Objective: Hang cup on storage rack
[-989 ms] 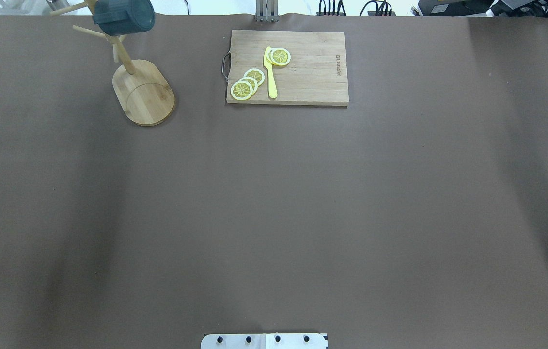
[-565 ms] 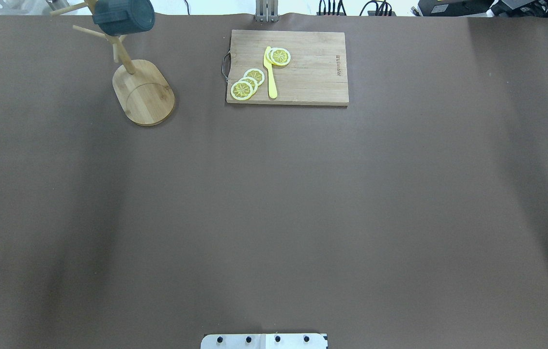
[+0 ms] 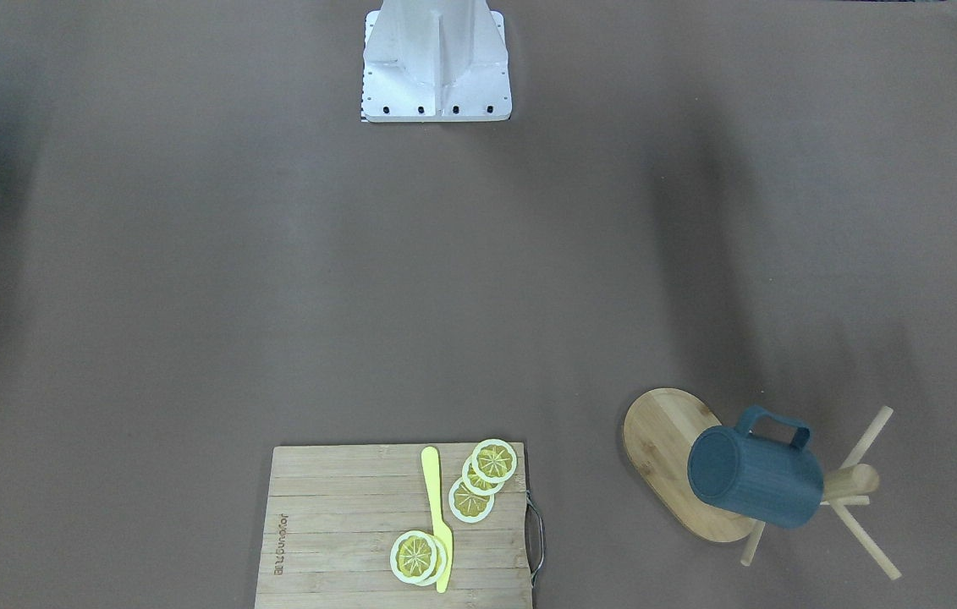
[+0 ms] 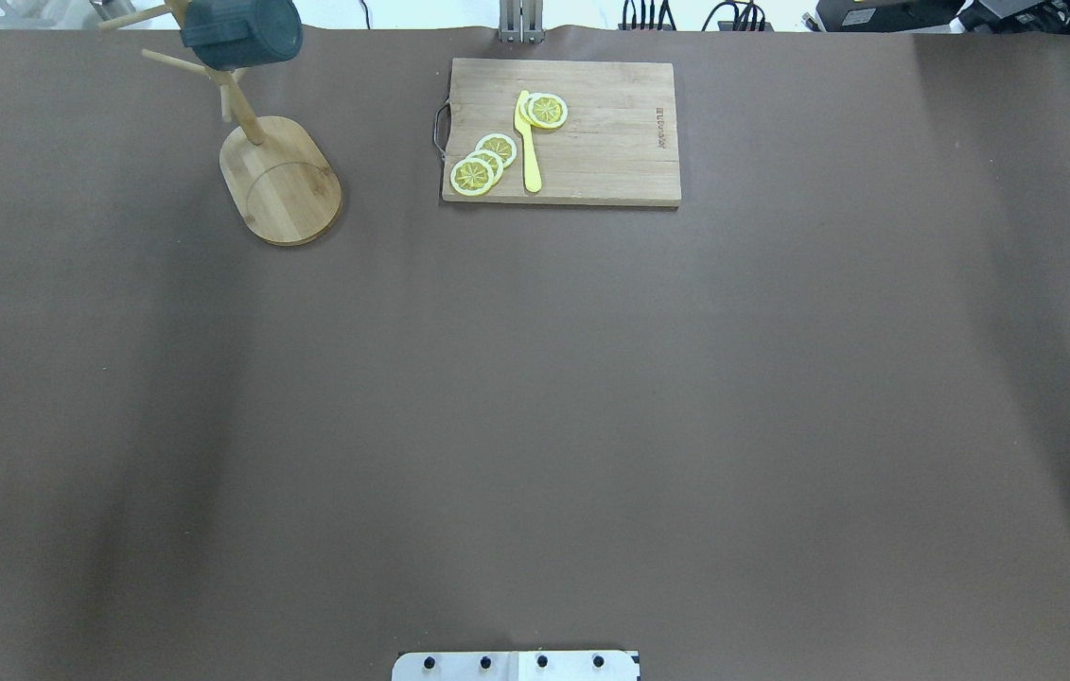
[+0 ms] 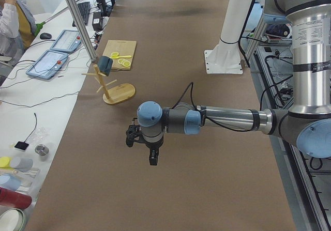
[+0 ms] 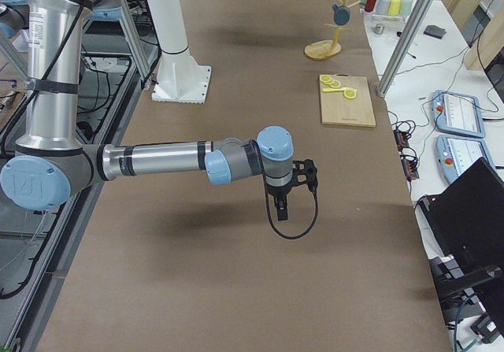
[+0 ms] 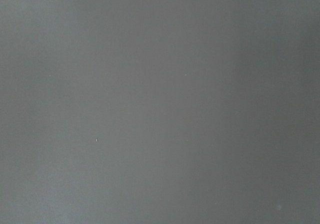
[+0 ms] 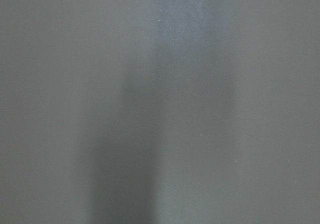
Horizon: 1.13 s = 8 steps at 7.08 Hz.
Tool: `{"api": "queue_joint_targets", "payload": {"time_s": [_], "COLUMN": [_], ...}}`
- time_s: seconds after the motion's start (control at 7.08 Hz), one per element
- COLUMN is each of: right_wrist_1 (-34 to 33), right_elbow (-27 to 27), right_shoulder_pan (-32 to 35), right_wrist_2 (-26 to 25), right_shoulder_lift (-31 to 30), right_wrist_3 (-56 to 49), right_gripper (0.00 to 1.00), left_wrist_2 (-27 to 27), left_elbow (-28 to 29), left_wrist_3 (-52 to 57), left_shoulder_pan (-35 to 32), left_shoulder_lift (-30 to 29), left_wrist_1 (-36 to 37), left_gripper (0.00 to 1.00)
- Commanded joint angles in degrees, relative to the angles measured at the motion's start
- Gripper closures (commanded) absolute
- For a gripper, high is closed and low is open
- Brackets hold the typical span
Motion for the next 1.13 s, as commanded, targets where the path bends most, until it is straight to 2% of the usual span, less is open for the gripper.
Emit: {"api": "queue_joint_targets", "payload": {"time_s": [0.0, 0.28, 0.99], "right_wrist_1": [0.17, 0.25, 0.34], "right_elbow": [0.0, 0.0, 0.0], "right_shoulder_pan": [0.03, 0.03, 0.03], "right_wrist_2": [0.0, 0.0, 0.0], "right_shoulder_lift": [0.02, -0.06, -0.15], "right_wrist_3": [0.0, 0.0, 0.0], "right_gripper": [0.0, 0.0, 0.0], "left_wrist_2": [-0.12, 0.32, 0.4], "left_elbow": [-0.55, 0.06, 1.65], "left_wrist_3": [0.4, 0.31, 0.31], "left_shoulder_pan": [0.0, -0.09, 0.0], "left_shoulder_lift": [0.08, 0.87, 0.35], "left_wrist_1": [-1.12, -5.6, -5.53], "left_gripper": [0.02, 0.02, 0.02]}}
